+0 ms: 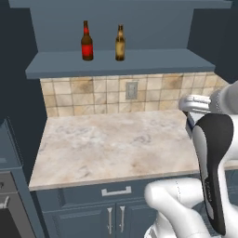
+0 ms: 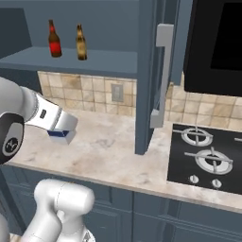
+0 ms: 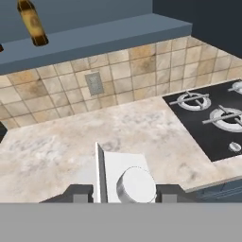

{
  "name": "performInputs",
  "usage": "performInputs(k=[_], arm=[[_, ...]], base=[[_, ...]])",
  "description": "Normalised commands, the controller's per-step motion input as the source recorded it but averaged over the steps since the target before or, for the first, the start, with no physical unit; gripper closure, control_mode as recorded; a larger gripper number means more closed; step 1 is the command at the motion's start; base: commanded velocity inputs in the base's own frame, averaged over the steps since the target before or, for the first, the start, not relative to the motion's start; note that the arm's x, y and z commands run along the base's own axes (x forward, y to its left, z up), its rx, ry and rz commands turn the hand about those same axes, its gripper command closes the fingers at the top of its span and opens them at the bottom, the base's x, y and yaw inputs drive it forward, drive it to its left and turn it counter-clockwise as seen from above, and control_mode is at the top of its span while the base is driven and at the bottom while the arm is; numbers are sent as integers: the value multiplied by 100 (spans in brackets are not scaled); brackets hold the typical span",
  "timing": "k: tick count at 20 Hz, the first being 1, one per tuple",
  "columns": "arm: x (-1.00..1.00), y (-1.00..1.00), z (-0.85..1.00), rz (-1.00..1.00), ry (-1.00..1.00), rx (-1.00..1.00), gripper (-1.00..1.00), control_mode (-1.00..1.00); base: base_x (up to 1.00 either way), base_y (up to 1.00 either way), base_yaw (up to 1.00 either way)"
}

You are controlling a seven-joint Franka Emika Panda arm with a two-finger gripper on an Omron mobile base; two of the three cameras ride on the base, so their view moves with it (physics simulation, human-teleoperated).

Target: Sort all alcoholic drinks to one cabinet, and non-alcoholic drinks to the other.

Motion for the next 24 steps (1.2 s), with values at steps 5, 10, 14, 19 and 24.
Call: performInputs(k=[5,10,14,19,24], arm=[[0,0,0,0,0,0,100,100],[0,0,0,0,0,0,100,100],[0,0,0,0,0,0,100,100],[0,0,0,0,0,0,100,100],[0,0,0,0,0,0,100,100]], base=[[-64,0,0],[-59,0,0],[-46,0,-9],[-38,0,-21],[-37,0,-25]])
